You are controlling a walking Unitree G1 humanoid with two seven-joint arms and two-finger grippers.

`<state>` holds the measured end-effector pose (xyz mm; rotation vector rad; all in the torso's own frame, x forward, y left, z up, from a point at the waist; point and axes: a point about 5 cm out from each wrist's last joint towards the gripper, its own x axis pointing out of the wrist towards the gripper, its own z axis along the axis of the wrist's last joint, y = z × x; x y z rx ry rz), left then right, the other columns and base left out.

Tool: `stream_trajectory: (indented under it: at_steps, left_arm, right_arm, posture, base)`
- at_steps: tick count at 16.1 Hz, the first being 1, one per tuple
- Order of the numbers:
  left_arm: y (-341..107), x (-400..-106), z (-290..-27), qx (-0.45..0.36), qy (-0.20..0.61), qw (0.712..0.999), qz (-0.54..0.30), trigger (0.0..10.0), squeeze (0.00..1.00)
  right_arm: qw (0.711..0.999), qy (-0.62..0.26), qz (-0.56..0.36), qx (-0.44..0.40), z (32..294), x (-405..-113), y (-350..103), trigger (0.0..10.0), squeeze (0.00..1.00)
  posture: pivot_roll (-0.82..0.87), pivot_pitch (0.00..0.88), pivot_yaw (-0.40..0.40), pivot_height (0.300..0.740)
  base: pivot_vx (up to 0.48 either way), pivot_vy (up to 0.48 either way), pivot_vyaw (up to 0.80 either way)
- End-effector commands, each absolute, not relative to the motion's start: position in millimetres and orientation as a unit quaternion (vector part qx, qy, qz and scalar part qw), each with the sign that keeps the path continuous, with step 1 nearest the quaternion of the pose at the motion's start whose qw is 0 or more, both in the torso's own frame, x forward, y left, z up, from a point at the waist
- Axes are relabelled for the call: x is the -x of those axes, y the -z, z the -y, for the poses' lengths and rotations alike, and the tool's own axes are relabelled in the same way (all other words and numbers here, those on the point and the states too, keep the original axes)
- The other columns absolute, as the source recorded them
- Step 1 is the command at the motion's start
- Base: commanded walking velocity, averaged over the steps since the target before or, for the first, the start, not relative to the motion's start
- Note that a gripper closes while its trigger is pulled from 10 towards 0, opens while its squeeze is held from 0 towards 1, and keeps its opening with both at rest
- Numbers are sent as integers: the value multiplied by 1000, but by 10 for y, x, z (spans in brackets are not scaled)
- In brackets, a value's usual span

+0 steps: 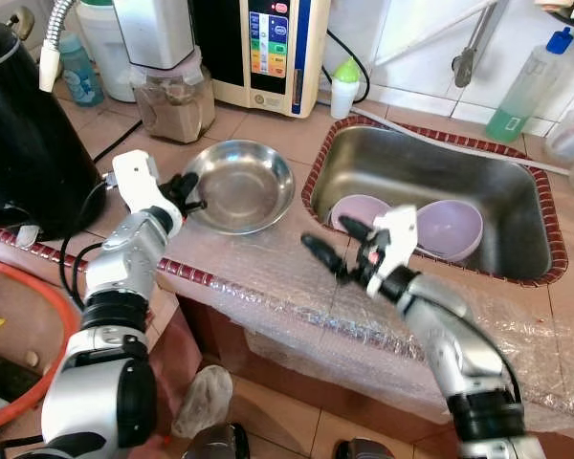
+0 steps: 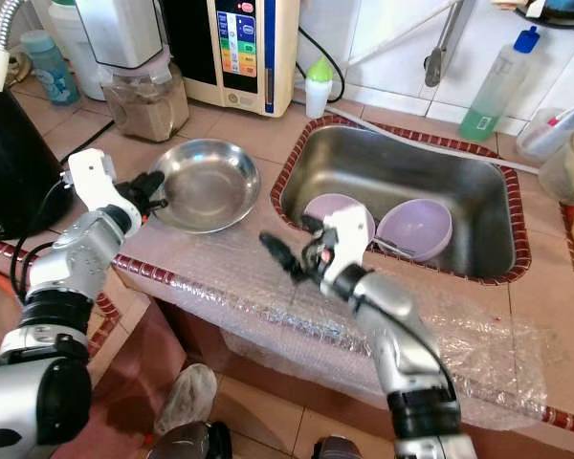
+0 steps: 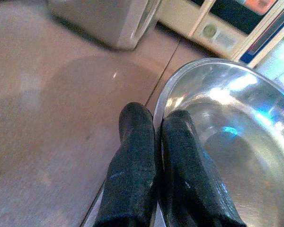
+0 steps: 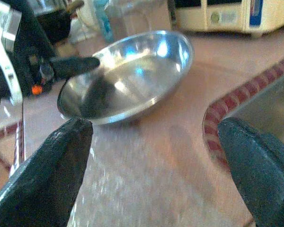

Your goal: Kitchen organization

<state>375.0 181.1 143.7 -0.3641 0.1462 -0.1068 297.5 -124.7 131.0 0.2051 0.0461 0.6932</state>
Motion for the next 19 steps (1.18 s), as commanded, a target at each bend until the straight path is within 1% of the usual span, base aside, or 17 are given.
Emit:
stream_trajectory:
  at_steps: [1, 3, 5, 6, 11, 14, 16, 17, 18, 19]
  left_arm:
    - [-1584, -3785, -1759, 167, 62, 983, -37, 0, 0]
    - [-1626, -3768, -1710, 172, 75, 982, -8, 0, 0]
    - [-1726, -3738, -1600, 186, 121, 974, 45, 0, 0]
    - [-1750, -3731, -1568, 185, 135, 972, 57, 0, 0]
    - [-1983, -3635, -1374, 217, 234, 939, 130, 0, 0]
    - [-1989, -3572, -1252, 207, 288, 926, 131, 0, 0]
    - [-1967, -3552, -1203, 203, 304, 922, 125, 0, 0]
    - [-1955, -3533, -1172, 198, 312, 921, 125, 0, 0]
    - [-1962, -3514, -1148, 203, 321, 916, 125, 0, 0]
    - [-1969, -3495, -1129, 210, 332, 911, 127, 0, 0]
  right_arm:
    - [937, -333, -19, -104, 1285, -2999, -1340, 10000, 0]
    - [944, -312, -16, -105, 1300, -3043, -1341, 10000, 0]
    - [950, -289, -15, -120, 1292, -3098, -1350, 10000, 0]
    - [953, -280, -16, -116, 1298, -3113, -1337, 10000, 0]
    - [964, -233, -8, -131, 1334, -3210, -1330, 10000, 0]
    - [965, -205, 14, -162, 1385, -3275, -1413, 10000, 0]
    - [967, -193, 21, -166, 1408, -3301, -1441, 10000, 0]
    - [961, -185, 27, -205, 1428, -3327, -1489, 10000, 0]
    - [964, -183, 27, -193, 1434, -3335, -1487, 8431, 0]
    - [962, -170, 25, -211, 1445, -3345, -1480, 0, 0]
  posture:
    - [-127, 0, 14, 740]
    - [-129, 0, 11, 740]
    - [-128, 0, 7, 740]
    - [-126, 0, 4, 740]
    - [-120, 0, -2, 740]
    - [-121, 0, 1, 740]
    - [-123, 0, 3, 740]
    - [-126, 0, 3, 740]
    - [-126, 0, 2, 740]
    - [-125, 0, 2, 740]
  base:
    - [0, 0, 0]
    - [0, 0, 0]
    - [0, 0, 0]
    - [0, 0, 0]
    - [0, 0, 0]
    - [0, 0, 0]
    - [0, 0, 0]
    - [0, 0, 0]
    - [0, 0, 0]
    - [0, 0, 0]
